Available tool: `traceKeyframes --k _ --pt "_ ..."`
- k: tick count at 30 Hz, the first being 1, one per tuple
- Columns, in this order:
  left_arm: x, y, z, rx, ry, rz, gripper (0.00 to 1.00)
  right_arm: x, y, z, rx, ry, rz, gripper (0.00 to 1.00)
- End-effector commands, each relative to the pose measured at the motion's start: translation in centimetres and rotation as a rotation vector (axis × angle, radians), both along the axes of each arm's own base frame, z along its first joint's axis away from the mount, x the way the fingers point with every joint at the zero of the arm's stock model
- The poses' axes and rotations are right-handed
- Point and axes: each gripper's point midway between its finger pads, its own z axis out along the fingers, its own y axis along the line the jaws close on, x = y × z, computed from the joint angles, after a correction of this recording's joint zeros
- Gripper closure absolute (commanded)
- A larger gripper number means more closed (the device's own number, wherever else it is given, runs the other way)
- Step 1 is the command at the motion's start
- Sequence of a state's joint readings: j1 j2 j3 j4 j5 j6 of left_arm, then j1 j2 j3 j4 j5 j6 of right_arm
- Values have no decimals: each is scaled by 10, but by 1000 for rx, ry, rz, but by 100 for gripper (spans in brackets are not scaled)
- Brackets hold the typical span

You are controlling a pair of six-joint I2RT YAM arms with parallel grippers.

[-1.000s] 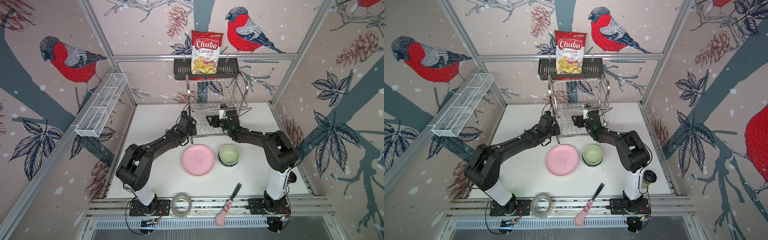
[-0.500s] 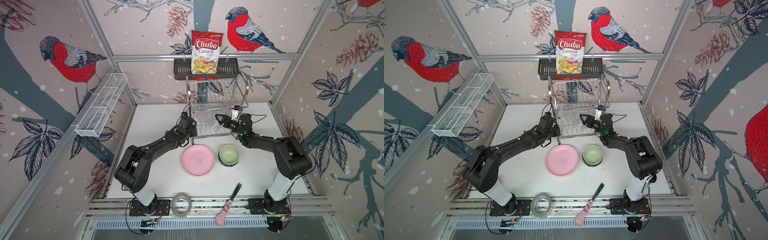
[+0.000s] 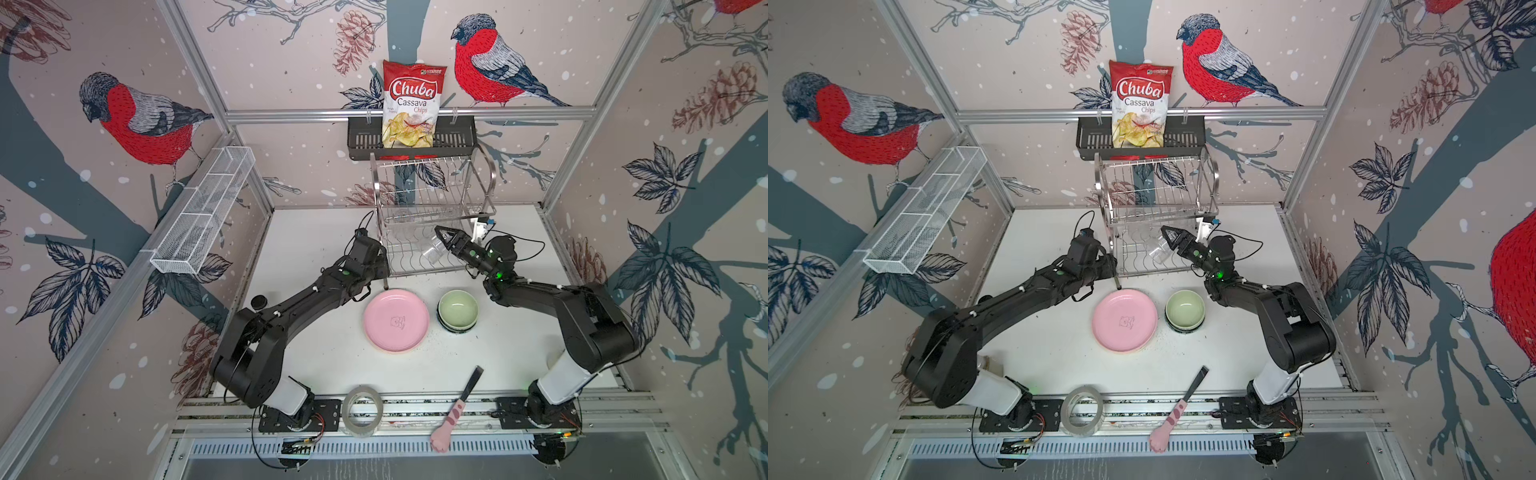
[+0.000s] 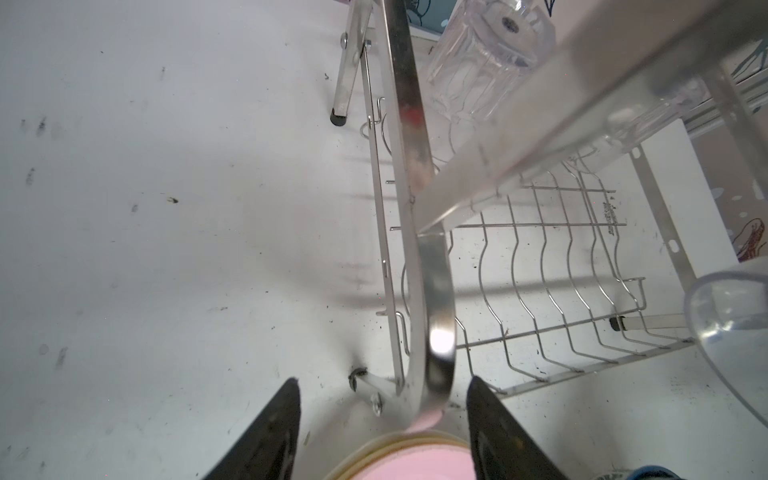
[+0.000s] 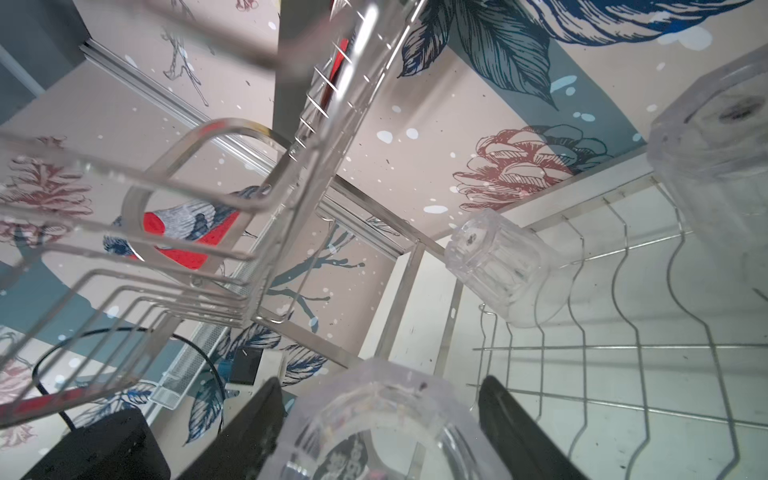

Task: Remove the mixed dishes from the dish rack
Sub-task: 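Lift the clear cup out of the rack with the right gripper, then grasp the clear cup with the left gripper from the right gripper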

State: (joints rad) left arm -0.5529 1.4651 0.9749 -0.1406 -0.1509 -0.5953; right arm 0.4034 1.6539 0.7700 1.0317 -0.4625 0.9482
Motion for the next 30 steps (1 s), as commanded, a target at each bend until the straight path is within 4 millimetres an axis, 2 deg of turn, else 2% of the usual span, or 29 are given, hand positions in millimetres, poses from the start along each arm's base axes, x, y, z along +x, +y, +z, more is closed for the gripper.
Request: traceKeyframes --k 1,4,7,10,14,18,23,27,30 --pt "-13 7 13 4 -30 31 34 -11 1 27 58 -68 17 60" --pt "-30 3 31 -22 -80 16 31 -17 2 28 62 -51 17 60" --pt "-48 -11 51 -87 -151 -39 25 -23 2 28 68 -30 13 60" --pt "-66 -39 79 -190 -231 -149 18 -28 3 27 70 -2 15 60" --pt "-87 -79 119 -299 -331 -308 4 -35 4 29 104 28 27 61" --pt "-91 -109 136 -381 -339 -423 3 -43 7 33 161 50 55 61" --pt "-90 -134 142 -447 -324 -503 5 -53 11 37 211 65 80 61" --pt "-87 -142 139 -470 -308 -510 13 -57 16 41 220 63 92 62" --pt "-84 -146 141 -481 -312 -514 27 -60 22 43 223 63 103 62"
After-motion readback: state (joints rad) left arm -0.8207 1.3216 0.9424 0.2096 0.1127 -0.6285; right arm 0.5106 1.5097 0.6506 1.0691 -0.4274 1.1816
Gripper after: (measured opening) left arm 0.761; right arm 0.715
